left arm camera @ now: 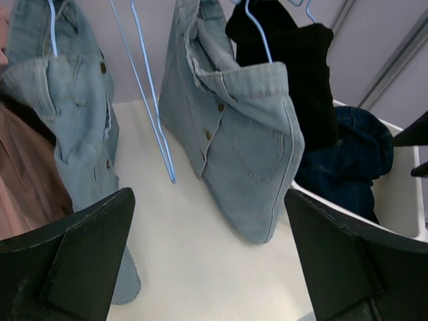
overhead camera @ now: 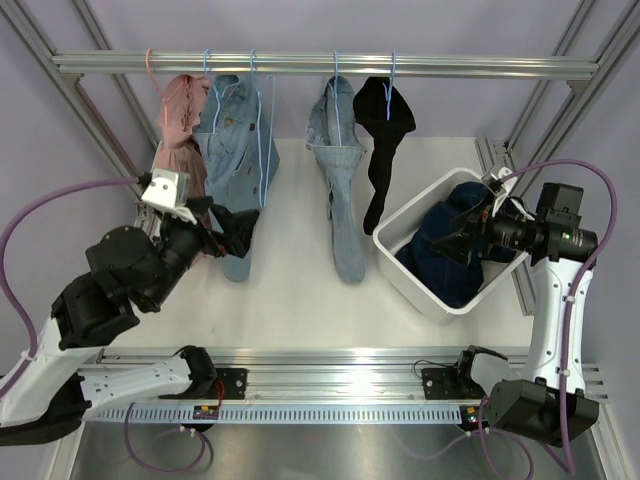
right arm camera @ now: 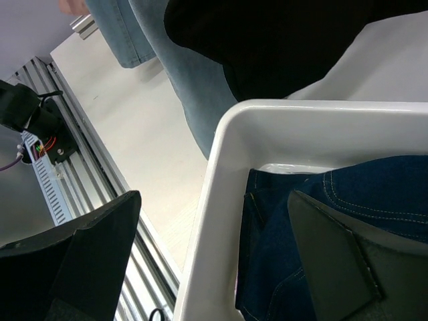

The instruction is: Remove the skirt from the hanger

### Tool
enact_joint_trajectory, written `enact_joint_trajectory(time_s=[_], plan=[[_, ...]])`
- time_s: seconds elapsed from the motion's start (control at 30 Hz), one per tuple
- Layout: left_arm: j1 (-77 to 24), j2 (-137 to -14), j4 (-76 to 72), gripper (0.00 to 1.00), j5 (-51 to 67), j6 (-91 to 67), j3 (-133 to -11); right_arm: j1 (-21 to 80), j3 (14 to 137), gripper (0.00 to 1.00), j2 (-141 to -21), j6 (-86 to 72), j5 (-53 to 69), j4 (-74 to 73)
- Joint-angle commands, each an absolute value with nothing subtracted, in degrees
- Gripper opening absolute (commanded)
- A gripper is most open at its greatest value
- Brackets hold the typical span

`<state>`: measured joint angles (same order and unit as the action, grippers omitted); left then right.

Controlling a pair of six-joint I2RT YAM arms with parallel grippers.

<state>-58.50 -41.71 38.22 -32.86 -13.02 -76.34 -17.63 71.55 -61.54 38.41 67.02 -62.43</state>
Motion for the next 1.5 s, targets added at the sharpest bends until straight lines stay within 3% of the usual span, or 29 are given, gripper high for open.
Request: enact_joint_trajectory(time_s=[0.0,0.2,0.33,0.5,1.13,1.47], plan=[[-58.4,-49.5,36.0,0.99,-35.5,-8.4,-83.5,-17.6,69.5,0.99,-58.1,33.8,70.8,-55.7],[-56.4,-59.6,37.7,0.99,-35.0,-5.2,-94.2,-17.6,65.1,0.99,-55.0,33.8,72.4,-52.6],[-48.5,-65.5,40.6,0.99,-27.5,-7.4,-98.6,-17.6,62.4,0.99,-52.7,35.4,72.9,-52.2],[-40.6,-67.5,40.3,0.99,-19.3,-9.6,-100.5,-17.6,61.0,1.00,-50.8,34.9,72.6,-51.2],[-22.2,-80.1,48.7,0.99,-9.1,-7.0,-119.2,-17.6,60.7,1.00,-49.9,35.6,72.8,-52.4],[-15.6,-81.3,43.4,0.94,-5.5,-7.2,-118.9,-17.7,60.5,1.00,-50.9,35.9,73.7,-52.6]])
